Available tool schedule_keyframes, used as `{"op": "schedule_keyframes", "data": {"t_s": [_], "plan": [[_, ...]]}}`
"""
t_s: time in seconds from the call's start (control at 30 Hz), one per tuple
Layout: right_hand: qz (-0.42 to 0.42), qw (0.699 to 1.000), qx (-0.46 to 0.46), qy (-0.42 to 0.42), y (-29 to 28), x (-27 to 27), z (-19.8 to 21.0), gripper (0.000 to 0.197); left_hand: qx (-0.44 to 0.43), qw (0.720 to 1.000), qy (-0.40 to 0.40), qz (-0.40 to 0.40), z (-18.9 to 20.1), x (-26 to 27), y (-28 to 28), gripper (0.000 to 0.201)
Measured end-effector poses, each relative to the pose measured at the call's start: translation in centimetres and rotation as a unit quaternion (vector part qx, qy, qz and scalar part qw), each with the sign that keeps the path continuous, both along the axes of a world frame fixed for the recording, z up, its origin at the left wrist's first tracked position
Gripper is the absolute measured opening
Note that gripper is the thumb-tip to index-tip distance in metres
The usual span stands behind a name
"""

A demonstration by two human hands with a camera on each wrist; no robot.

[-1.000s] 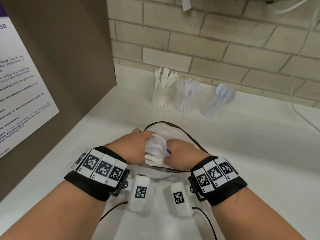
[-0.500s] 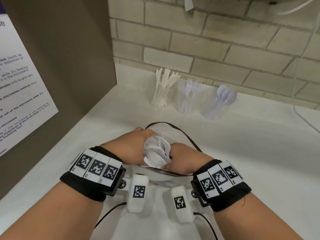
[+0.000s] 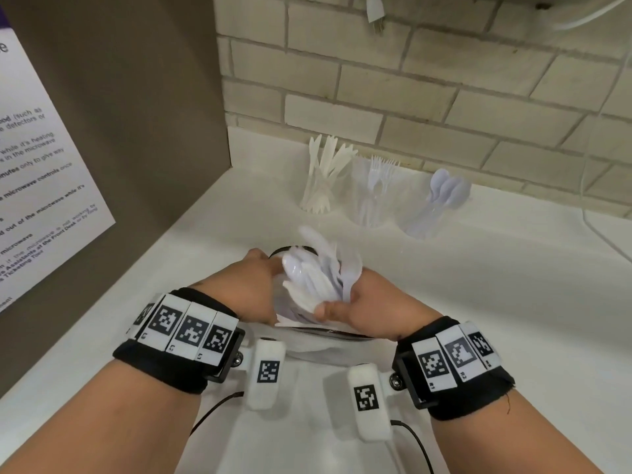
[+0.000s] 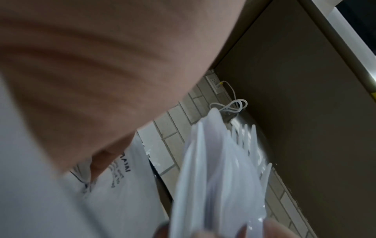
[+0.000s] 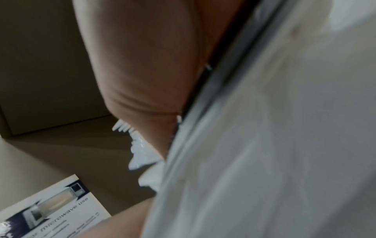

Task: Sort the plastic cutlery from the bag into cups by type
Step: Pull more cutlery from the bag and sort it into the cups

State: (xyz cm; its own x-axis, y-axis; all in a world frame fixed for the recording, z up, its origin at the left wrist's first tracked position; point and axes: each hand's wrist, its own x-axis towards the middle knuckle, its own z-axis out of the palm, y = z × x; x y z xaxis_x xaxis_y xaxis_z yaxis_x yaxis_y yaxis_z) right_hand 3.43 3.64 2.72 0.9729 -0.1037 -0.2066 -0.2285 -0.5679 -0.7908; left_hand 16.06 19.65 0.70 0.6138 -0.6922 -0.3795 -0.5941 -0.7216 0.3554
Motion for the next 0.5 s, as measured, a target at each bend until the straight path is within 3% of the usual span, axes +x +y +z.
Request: {"op": "schedule_keyframes", "data": {"t_s": [0.17,0.23,0.3,0.33,0.37,0.4,0.47,0.5], "plan": [[-0.074,0.981,0.140,-0.109,0.1,0.0,0.8,0.020,0.004,1.000,0.020,0.012,1.0,-0.5,0.4,0.084],[-0.106,0.963,0.201,-0.143,0.2,-0.1,1.7,0.017,-0.058,0.998,0.026,0.017,2.5,-1.1,1.0,0.068],[-0.132,0.940,0.260,-0.179,0.1,0.0,3.1,0.020,-0.217,0.976,0.021,0.024,4.4,-2.1,1.2,0.040],[-0.141,0.927,0.284,-0.198,0.0,0.2,3.9,0.021,-0.318,0.946,0.027,0.049,5.1,-2.6,1.0,0.033],[-0.146,0.916,0.305,-0.217,-0.2,0.5,4.7,0.023,-0.419,0.899,0.079,0.101,5.5,-3.0,0.7,0.028],[-0.145,0.905,0.324,-0.235,-0.5,0.8,5.6,0.025,-0.506,0.831,0.170,0.160,5.8,-3.4,0.3,0.022],[-0.139,0.886,0.353,-0.265,-0.8,1.6,7.2,0.029,-0.580,0.691,0.358,0.240,6.3,-4.0,-1.0,0.021],[-0.142,0.878,0.364,-0.275,-0.9,2.1,7.9,0.032,-0.568,0.645,0.437,0.266,6.3,-4.0,-1.7,0.029]]}}
